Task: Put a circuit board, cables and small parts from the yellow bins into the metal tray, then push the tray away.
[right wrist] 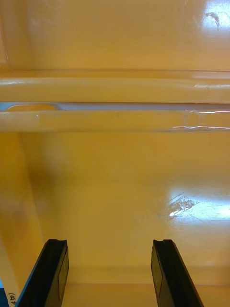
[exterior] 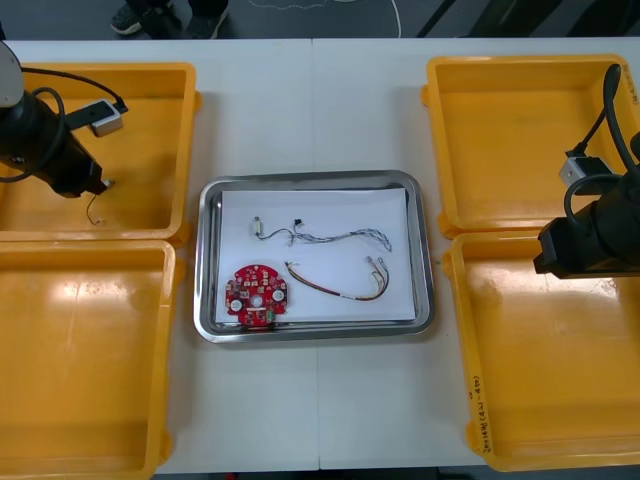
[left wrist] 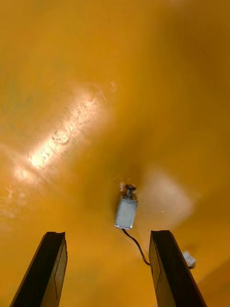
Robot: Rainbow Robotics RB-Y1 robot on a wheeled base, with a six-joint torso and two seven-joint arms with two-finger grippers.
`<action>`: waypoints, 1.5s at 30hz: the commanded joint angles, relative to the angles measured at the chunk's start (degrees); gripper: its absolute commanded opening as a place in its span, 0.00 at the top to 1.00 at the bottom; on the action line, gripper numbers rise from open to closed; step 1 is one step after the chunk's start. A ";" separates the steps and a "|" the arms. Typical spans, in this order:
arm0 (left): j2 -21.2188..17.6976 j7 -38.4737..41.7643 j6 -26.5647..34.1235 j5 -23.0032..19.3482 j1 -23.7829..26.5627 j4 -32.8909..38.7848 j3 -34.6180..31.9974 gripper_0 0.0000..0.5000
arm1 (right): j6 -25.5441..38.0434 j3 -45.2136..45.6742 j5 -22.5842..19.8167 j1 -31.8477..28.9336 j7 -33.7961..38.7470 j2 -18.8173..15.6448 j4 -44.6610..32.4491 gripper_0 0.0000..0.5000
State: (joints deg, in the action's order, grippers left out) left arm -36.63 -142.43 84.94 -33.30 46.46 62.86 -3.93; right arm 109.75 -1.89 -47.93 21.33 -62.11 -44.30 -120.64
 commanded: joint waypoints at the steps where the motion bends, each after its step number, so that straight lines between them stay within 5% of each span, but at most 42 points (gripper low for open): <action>1: -2.30 -5.57 -3.20 0.17 3.46 -1.43 1.47 0.00 | 0.25 1.63 0.29 -0.41 2.52 0.00 -1.62 0.00; 45: 2.53 -6.72 -6.02 0.87 3.38 -5.82 2.79 0.00 | 0.25 1.63 0.29 -0.41 2.52 0.00 -1.62 0.00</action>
State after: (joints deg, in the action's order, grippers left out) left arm -35.31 -147.33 79.77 -33.26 47.19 56.54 -1.61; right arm 109.75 -1.89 -47.93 21.32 -62.11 -44.30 -120.65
